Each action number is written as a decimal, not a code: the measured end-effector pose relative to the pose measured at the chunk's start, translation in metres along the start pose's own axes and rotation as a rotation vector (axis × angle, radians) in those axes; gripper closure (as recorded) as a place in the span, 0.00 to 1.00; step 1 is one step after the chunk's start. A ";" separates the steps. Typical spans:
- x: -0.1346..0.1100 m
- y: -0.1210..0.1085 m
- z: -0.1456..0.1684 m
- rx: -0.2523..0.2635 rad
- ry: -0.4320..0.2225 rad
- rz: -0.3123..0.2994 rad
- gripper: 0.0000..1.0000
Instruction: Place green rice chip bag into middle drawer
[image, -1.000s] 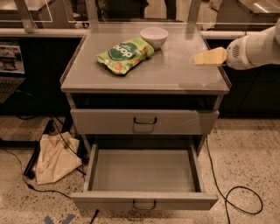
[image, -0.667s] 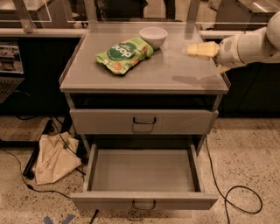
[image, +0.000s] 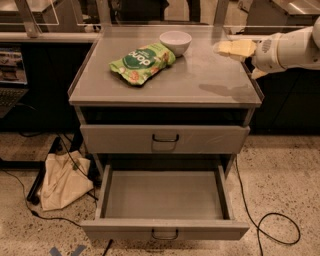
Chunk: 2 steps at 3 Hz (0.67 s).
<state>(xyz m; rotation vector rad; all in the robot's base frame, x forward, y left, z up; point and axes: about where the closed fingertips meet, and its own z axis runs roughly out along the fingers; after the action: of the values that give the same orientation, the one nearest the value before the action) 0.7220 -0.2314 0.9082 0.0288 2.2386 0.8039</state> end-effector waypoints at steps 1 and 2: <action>0.010 -0.002 0.033 0.045 0.020 -0.002 0.00; 0.015 0.011 0.075 0.033 0.064 -0.009 0.00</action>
Offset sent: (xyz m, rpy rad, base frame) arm 0.0619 0.0907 -0.0566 -0.0477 0.0797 0.0614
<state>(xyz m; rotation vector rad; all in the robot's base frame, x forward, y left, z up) 0.7579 -0.1785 0.8653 0.0086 2.3106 0.7726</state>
